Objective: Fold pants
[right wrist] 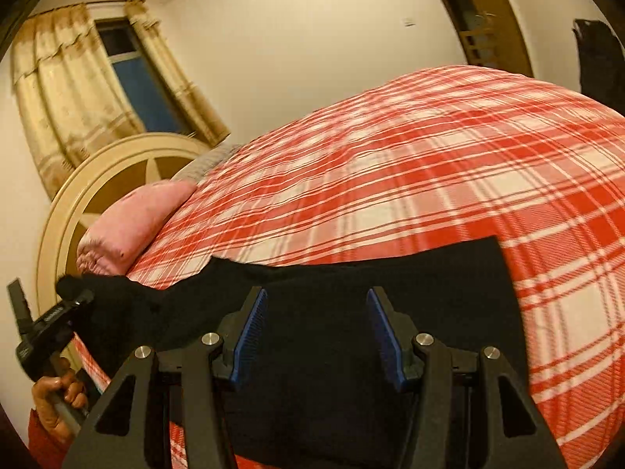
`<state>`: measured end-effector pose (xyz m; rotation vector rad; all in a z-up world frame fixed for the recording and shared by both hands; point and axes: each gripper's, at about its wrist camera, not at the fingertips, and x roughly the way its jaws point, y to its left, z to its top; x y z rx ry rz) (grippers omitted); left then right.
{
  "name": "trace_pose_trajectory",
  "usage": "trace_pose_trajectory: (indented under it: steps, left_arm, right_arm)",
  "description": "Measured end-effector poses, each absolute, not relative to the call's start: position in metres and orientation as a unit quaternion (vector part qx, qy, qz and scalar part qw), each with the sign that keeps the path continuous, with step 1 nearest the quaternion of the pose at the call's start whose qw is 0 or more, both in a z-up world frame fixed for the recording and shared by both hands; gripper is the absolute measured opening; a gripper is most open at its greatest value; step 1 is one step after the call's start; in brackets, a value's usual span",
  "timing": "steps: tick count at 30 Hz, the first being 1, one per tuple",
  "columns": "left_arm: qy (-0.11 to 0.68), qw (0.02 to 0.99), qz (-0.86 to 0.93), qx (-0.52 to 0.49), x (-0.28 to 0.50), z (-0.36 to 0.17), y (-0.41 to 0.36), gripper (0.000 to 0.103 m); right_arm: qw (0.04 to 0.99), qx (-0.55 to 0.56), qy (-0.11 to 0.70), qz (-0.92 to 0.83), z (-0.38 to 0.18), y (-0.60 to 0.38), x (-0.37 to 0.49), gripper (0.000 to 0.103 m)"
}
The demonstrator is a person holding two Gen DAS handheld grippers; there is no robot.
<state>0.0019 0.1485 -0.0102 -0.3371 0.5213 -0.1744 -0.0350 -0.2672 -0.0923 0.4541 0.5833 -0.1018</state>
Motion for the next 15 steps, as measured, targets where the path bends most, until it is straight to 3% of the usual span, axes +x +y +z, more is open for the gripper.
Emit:
trace_pose_trajectory:
  steps: [9,15]
  left_arm:
    - [0.228,0.917,-0.324,-0.056,-0.042,0.020,-0.006,0.028]
    - [0.285,0.863,-0.416,0.017,-0.067,-0.027,-0.097,0.027]
  right_arm:
    - [0.934,0.240,0.242,-0.106,-0.069,-0.320,-0.080,0.055]
    - [0.922,0.267,0.240,-0.148,-0.075,-0.352,-0.113,0.055]
